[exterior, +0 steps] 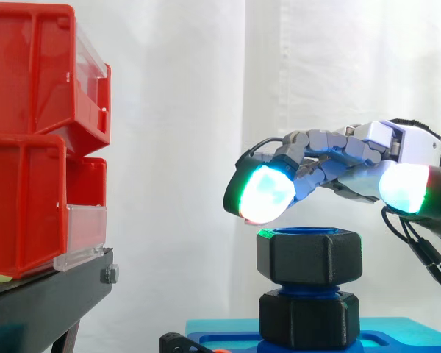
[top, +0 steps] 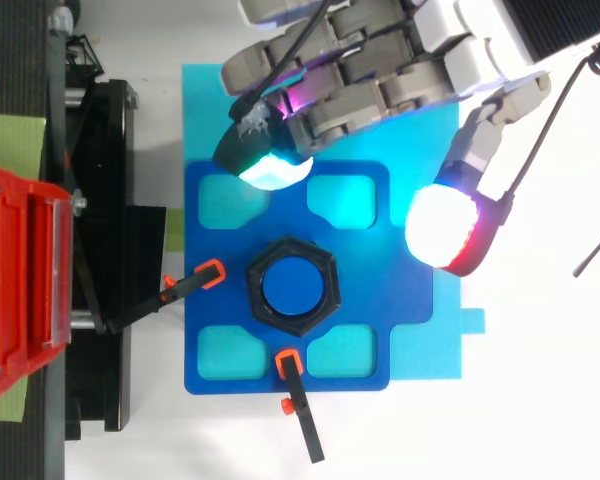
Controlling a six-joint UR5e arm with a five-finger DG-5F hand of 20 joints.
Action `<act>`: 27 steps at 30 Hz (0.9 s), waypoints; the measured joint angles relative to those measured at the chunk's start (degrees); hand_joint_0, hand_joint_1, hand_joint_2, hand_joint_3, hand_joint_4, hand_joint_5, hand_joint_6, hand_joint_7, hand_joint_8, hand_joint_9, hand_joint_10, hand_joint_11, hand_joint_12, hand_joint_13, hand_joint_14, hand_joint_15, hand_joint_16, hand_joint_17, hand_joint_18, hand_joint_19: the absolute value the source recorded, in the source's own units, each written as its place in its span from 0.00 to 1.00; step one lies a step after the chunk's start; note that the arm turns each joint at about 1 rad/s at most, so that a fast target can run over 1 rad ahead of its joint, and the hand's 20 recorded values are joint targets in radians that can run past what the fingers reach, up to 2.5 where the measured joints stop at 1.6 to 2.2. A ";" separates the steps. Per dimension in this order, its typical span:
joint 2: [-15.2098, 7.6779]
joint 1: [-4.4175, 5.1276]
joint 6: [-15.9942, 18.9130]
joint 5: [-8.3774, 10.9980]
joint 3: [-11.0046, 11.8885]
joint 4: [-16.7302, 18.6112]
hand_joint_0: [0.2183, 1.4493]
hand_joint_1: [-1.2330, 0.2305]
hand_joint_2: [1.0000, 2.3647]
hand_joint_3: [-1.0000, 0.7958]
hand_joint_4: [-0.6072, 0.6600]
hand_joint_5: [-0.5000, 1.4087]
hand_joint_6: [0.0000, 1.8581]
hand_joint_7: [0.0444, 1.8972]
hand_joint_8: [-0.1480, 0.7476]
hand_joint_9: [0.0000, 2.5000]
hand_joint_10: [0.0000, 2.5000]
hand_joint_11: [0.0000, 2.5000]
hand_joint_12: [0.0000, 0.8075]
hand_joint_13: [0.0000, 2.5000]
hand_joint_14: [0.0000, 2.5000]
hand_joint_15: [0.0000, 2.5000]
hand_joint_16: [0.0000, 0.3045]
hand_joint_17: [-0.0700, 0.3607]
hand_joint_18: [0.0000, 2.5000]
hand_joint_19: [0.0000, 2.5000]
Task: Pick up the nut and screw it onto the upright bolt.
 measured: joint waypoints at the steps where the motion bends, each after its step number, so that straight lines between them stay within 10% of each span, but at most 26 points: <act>1: 0.01 -0.07 0.20 -0.06 0.00 0.09 0.21 0.71 0.00 0.28 0.65 0.22 0.27 0.46 0.41 0.25 0.00 0.00 0.31 0.22 0.00 0.00 0.08 0.30 0.10 0.00; 11: 0.00 0.55 1.33 0.49 0.05 0.27 0.21 0.74 0.00 0.28 0.62 0.21 0.27 0.35 0.38 0.24 0.00 0.00 0.30 0.20 0.00 0.00 0.09 0.31 0.09 0.00; 27: -0.03 5.35 1.30 5.16 -0.01 2.42 0.21 0.73 0.00 0.28 0.62 0.21 0.27 0.34 0.38 0.24 0.00 0.00 0.30 0.21 0.00 0.00 0.09 0.31 0.09 0.00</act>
